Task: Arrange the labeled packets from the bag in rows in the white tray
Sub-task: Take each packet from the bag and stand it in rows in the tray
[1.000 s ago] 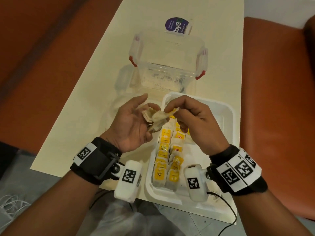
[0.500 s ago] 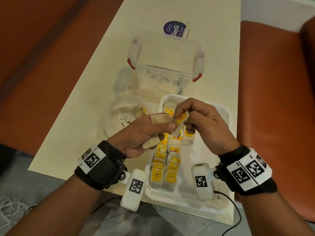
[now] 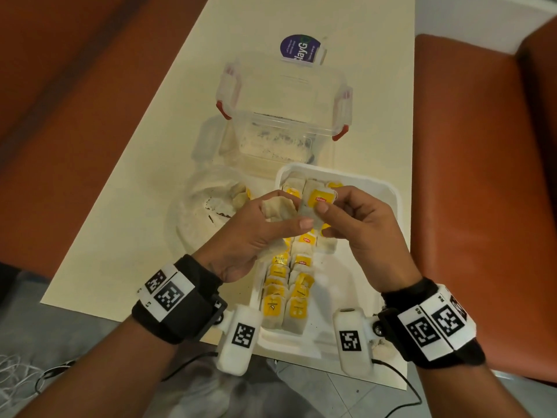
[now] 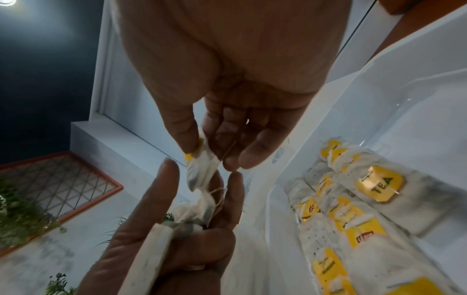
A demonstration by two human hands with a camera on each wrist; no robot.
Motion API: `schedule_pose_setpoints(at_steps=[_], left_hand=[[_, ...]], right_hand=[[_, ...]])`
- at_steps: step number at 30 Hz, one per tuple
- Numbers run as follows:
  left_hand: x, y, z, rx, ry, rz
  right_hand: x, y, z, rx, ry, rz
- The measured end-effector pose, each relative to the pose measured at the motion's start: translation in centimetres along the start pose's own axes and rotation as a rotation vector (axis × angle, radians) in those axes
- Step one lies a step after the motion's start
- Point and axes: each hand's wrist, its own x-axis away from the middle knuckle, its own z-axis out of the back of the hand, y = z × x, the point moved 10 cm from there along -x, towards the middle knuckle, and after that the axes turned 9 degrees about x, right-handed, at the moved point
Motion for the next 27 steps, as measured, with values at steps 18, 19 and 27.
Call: schedule_pose_setpoints(at_steps=[18,19,27], left_hand=[[1.1,1.1,2.0,-0.262,0.166,-0.016],[1.4,1.3,2.1,-0.271,0.159,-0.022],[4.0,1.7,3.6,-0.277,0.235,-0.001]], right_hand=[[0.1,3.8,4.6,0.108,0.16,-0.148],[0.1,5.1,4.5,0.184,0.134,-0.203],[0.2,10.8,2.5,0.674,-0.12,-0.358]])
